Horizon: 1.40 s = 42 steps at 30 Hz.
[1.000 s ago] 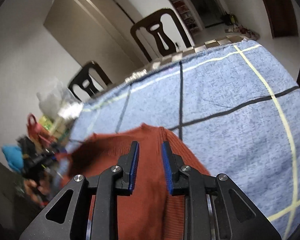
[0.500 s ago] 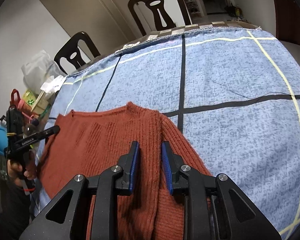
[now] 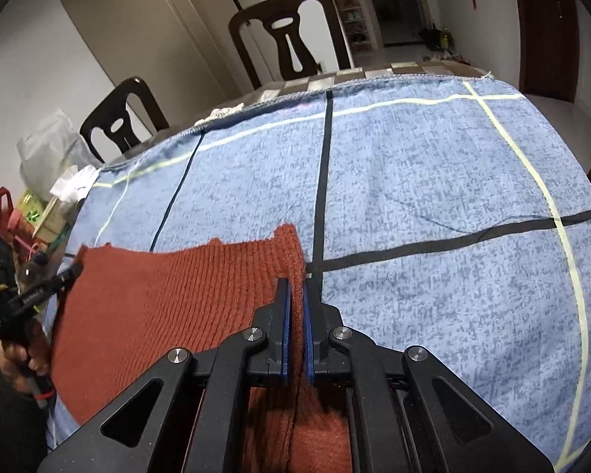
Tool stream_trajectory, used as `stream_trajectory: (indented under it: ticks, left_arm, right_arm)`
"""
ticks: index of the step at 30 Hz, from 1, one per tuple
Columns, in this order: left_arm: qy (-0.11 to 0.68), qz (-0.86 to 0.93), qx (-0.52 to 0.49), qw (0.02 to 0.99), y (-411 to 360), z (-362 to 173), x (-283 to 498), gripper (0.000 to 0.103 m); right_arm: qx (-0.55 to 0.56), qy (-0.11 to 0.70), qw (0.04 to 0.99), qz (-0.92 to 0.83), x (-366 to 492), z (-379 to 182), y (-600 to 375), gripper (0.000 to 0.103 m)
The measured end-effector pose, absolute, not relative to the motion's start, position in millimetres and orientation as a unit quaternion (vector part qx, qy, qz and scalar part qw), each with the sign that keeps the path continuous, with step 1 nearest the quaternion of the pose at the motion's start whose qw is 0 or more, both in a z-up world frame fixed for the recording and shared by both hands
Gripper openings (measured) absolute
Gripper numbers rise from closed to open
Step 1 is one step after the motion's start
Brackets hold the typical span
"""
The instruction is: Fold small clothes
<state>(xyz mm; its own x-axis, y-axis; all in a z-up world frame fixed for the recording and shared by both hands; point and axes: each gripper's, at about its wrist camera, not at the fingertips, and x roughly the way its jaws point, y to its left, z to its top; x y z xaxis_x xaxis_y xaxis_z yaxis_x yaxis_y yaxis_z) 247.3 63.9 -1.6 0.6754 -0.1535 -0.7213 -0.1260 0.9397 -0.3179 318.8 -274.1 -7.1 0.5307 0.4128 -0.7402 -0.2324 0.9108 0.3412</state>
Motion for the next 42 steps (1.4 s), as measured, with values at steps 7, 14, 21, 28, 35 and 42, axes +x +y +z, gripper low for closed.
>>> stream_trajectory:
  ticks: [7, 14, 21, 28, 35, 42]
  left_arm:
    - [0.409, -0.008, -0.166, 0.897, 60, 5, 244, 0.009]
    - [0.375, -0.021, -0.14, 0.916, 44, 43, 184, 0.011]
    - [0.384, -0.122, -0.109, 0.908, -30, 34, 126, 0.016]
    - [0.417, -0.113, -0.089, 0.898, -50, 8, 133, 0.016]
    - [0.388, -0.075, -0.086, 0.915, -33, 24, 123, 0.016]
    - [0.404, -0.056, -0.086, 0.909, -17, 7, 125, 0.016]
  right_arm:
    - [0.087, 0.425, 0.886, 0.165, 291, 20, -283, 0.017]
    - [0.011, 0.402, 0.896, 0.189, 213, 36, -254, 0.019]
    - [-0.03, 0.421, 0.88, 0.217, 175, 3, -217, 0.019]
    - [-0.05, 0.398, 0.892, 0.21, 161, 15, -209, 0.019]
    - [-0.062, 0.396, 0.877, 0.266, 159, 6, -162, 0.019]
    - [-0.062, 0.397, 0.88, 0.252, 162, 3, -176, 0.018]
